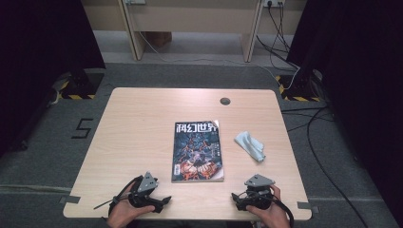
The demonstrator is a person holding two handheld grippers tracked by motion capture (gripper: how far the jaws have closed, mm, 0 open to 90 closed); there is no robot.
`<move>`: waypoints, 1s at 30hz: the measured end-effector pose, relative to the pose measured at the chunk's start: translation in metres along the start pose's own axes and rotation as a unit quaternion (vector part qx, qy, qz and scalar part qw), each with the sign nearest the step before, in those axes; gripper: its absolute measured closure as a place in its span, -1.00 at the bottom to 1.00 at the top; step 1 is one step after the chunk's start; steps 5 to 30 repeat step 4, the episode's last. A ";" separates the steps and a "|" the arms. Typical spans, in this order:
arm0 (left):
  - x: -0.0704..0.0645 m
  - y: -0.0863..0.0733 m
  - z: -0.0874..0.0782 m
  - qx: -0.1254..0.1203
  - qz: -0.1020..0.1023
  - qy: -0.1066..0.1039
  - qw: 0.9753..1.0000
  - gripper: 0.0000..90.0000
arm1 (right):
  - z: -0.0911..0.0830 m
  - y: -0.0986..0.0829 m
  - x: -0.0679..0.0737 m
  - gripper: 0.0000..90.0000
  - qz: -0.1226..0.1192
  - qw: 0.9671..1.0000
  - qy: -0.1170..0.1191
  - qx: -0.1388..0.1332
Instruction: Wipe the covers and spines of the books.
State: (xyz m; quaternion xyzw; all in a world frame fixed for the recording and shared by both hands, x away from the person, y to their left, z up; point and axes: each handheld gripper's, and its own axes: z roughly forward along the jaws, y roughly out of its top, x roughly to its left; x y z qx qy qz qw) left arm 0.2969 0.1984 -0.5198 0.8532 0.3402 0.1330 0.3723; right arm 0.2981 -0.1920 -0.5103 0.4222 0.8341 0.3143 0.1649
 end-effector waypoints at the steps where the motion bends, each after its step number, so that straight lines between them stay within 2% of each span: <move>1: 0.000 0.000 0.000 0.000 0.000 0.000 1.000 -0.71 | 0.000 0.000 0.000 -0.66 0.000 1.000 0.000 0.000; 30: 0.000 0.000 0.000 0.001 0.000 0.000 1.000 -0.71 | 0.000 0.000 -0.001 -0.66 -0.004 1.000 0.002 -0.002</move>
